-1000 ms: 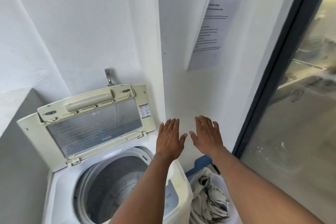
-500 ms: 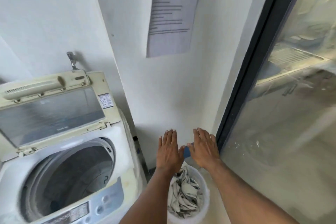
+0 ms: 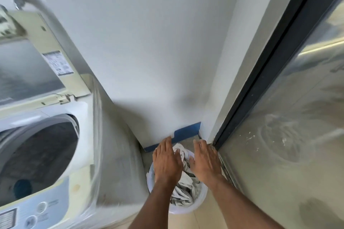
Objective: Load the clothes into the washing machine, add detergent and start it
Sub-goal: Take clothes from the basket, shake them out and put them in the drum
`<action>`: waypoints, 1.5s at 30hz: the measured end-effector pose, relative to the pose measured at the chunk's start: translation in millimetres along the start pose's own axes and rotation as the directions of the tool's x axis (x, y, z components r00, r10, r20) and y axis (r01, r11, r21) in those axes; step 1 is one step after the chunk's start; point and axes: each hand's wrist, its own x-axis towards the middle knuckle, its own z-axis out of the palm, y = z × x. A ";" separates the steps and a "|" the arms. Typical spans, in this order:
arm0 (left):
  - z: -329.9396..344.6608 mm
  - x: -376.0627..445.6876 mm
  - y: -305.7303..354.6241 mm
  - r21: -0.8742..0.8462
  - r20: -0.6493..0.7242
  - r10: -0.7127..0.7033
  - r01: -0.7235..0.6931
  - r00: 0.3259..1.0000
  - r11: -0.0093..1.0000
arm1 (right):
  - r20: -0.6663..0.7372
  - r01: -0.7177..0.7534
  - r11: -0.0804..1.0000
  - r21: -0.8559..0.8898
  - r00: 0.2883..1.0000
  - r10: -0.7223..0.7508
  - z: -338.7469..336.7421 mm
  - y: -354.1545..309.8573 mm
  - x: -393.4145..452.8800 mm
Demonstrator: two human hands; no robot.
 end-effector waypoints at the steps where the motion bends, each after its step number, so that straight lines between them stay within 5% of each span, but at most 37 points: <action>1: 17.4 6.6 -9.9 0.000 0.013 -0.020 0.020 1.000 1.000 | 0.021 0.002 1.000 0.010 1.000 -0.003 19.9 4.0 9.1; 8: 147.9 27.2 -85.2 -0.070 -0.012 -0.064 0.063 0.998 0.996 | 0.157 -0.031 0.996 0.080 0.987 0.018 169.4 23.6 46.3; 12: 220.8 33.0 -124.2 -0.100 0.090 -0.165 0.173 0.982 0.980 | 0.221 -0.034 0.996 0.077 0.975 0.016 249.7 32.1 53.5; 21: 309.8 29.6 -165.7 -0.024 0.250 -0.274 0.289 0.929 0.957 | 0.111 -0.033 0.998 0.059 0.993 0.026 335.4 53.4 69.2; 28: 282.4 22.6 -143.7 -0.094 0.198 -0.287 0.310 0.937 0.946 | 0.168 -0.043 0.988 0.151 0.986 0.017 293.0 46.4 61.4; 33: 217.9 15.4 -103.4 -0.161 0.178 -0.262 0.291 0.948 0.943 | 0.065 -0.046 0.982 0.181 0.997 0.034 212.3 25.7 49.4; 37: 159.6 14.3 -67.6 -0.205 0.128 -0.296 0.317 0.947 0.926 | 0.110 -0.029 0.989 0.148 0.994 0.013 144.9 18.8 27.1; 45: 46.8 -21.0 0.6 -0.296 0.154 -0.118 0.159 0.981 0.942 | -0.055 0.006 0.974 0.226 0.998 0.007 4.5 -14.8 -1.4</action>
